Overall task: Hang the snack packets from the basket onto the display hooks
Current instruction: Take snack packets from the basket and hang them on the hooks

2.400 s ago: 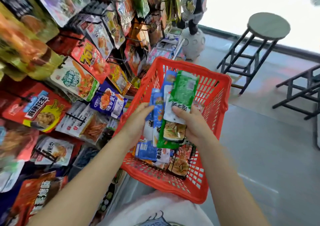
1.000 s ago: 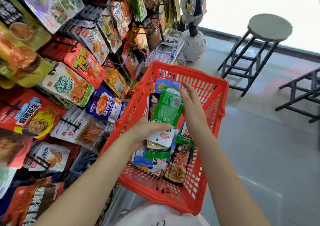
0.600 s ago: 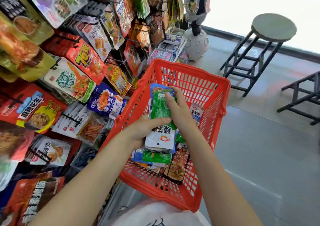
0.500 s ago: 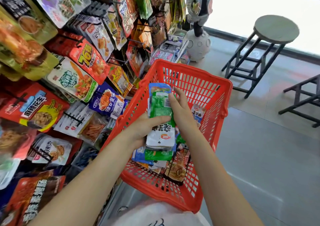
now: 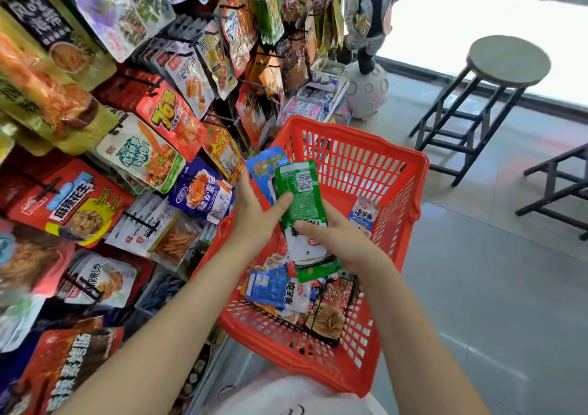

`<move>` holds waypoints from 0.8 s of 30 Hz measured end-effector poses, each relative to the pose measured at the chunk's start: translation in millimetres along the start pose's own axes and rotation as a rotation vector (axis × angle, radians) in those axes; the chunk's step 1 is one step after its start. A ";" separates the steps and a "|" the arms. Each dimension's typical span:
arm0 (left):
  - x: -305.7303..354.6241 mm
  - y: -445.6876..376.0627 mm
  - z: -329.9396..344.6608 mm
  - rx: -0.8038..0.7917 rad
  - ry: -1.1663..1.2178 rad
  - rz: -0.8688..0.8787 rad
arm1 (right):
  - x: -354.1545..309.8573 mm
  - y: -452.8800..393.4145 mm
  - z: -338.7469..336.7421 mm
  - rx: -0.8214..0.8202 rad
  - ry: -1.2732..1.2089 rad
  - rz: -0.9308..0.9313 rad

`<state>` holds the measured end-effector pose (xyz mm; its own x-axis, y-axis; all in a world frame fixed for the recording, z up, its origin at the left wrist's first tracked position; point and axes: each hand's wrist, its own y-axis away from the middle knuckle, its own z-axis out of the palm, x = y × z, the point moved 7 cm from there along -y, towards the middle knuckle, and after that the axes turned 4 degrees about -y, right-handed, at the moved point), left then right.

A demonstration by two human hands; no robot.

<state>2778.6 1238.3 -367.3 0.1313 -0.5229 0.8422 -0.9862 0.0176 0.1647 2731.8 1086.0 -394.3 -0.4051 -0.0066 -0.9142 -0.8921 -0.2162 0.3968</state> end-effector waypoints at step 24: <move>-19.6 -4.8 15.3 -0.548 -0.119 -0.200 | 1.7 -2.3 -50.3 0.401 -0.502 -0.112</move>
<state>2779.1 1235.4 -392.4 0.2660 -0.6531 0.7090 -0.7433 0.3294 0.5823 2743.2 1037.3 -400.9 -0.2631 0.4731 -0.8408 -0.9004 0.1926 0.3902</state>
